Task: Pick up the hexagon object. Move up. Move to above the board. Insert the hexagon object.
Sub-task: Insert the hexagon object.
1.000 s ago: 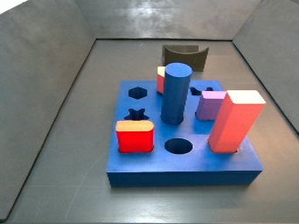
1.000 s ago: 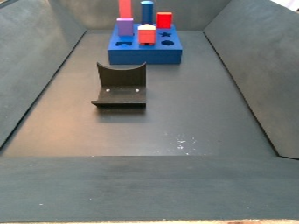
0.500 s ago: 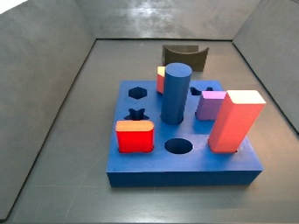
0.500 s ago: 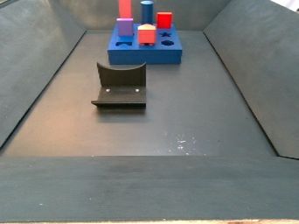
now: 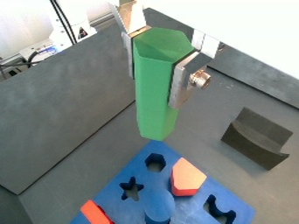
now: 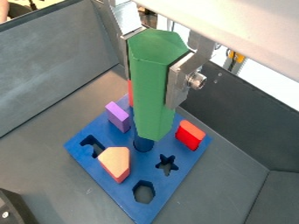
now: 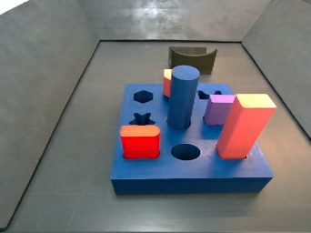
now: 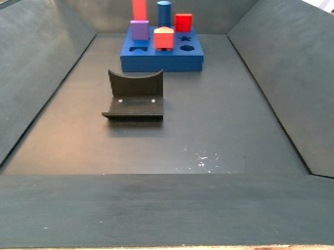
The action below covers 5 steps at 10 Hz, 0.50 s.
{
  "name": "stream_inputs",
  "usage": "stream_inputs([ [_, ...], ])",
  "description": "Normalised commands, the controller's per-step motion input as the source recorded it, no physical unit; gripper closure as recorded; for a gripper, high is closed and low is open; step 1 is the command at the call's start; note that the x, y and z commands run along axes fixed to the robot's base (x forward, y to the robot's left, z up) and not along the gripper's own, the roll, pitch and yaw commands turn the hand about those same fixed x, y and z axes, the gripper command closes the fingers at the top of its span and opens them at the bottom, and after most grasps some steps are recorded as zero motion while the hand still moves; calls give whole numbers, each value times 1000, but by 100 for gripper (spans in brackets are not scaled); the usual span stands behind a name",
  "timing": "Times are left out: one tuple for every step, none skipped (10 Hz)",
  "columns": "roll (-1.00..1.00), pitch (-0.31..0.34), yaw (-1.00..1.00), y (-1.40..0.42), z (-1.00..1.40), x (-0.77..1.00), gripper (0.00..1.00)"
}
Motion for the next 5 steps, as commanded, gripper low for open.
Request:
stream_inputs([
  [0, -16, 0, 0, -171, -3, 100],
  [0, -23, 0, 43, -243, -77, 100],
  [-6, -123, 0, 100, -483, -203, 100],
  [-7, -66, 0, 149, -763, -169, 100],
  [-44, -86, 0, 157, -869, -129, 100],
])
